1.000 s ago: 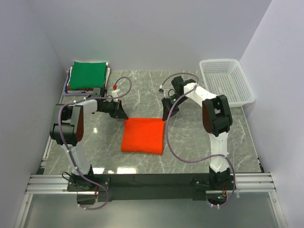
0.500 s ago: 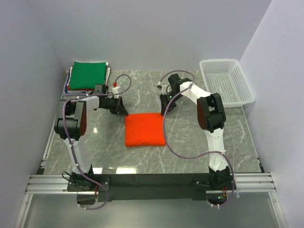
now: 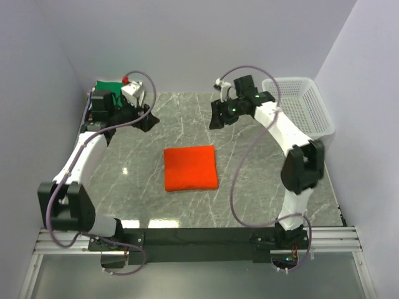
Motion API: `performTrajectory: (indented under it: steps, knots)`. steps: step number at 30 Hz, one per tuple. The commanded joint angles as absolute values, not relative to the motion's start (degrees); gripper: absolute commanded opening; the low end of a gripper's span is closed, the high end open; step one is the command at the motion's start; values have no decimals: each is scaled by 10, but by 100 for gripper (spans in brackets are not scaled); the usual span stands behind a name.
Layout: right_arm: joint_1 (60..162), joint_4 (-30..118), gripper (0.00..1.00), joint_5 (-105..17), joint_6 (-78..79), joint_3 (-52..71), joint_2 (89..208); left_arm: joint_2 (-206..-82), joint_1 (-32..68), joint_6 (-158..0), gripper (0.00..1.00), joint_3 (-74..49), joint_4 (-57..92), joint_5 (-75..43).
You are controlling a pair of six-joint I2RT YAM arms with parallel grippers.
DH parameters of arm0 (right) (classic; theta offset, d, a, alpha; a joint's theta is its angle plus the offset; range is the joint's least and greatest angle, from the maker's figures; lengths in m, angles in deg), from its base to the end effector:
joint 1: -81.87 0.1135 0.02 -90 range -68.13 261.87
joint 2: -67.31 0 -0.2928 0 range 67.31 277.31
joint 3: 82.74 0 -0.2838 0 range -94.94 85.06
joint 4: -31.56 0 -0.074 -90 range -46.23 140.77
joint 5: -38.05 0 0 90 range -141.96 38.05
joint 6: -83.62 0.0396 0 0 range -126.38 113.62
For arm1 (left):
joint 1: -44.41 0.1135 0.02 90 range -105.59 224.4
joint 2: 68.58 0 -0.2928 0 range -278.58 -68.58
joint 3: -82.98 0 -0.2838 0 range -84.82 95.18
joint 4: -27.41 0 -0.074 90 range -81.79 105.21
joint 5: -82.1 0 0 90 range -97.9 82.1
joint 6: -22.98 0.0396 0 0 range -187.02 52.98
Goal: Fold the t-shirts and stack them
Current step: Fold the tshirt
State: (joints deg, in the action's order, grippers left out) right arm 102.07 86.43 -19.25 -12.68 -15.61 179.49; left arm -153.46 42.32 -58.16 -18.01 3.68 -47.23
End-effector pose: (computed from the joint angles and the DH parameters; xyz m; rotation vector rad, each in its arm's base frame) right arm 0.4404 0.1848 0.3010 -0.7949 2.3530 0.8167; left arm 0.3660 -0.0385 0.3244 0.5979 1.9286 -0.6373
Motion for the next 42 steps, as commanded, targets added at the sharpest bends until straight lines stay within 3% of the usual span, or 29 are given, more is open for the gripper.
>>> performTrajectory:
  steps: [1,4,5,7,8,10,11,13,15,18,22,32,42]
  knots:
    - [1031,809,63,-198,-146,-127,1687,-1507,424,-591,100,-164,30,-412]
    - [1040,773,71,-230,-166,-104,1641,-1523,424,-665,100,-129,-29,-346]
    - [1040,753,75,-230,-162,-91,1621,-1533,426,-661,100,-105,-54,-373]
    - [1040,689,98,-251,-111,-47,1607,-1582,439,-611,99,-67,-122,-517]
    - [1039,682,100,-243,-94,-39,1611,-1601,441,-600,100,-36,-173,-567]
    - [1039,714,100,-156,-84,-59,1632,-1624,442,-625,99,-40,-168,-688]
    - [1038,735,100,-116,-75,-74,1668,-1613,441,-685,100,-100,-123,-695]
    - [1037,758,100,-1,-28,-96,1700,-1556,438,-871,100,-191,110,-713]
    - [1037,710,100,40,70,-35,1714,-1517,424,-1032,99,-311,311,-700]
    - [1038,531,100,76,206,84,1699,-1529,394,-1149,99,-396,436,-693]
    - [1038,362,100,106,325,149,1728,-1585,366,-1182,99,-432,476,-671]
    - [1040,272,100,118,384,152,1852,-1796,337,-1347,99,-368,693,-690]
    - [1012,345,96,66,300,123,1928,-1874,391,-1245,99,-357,599,-655]
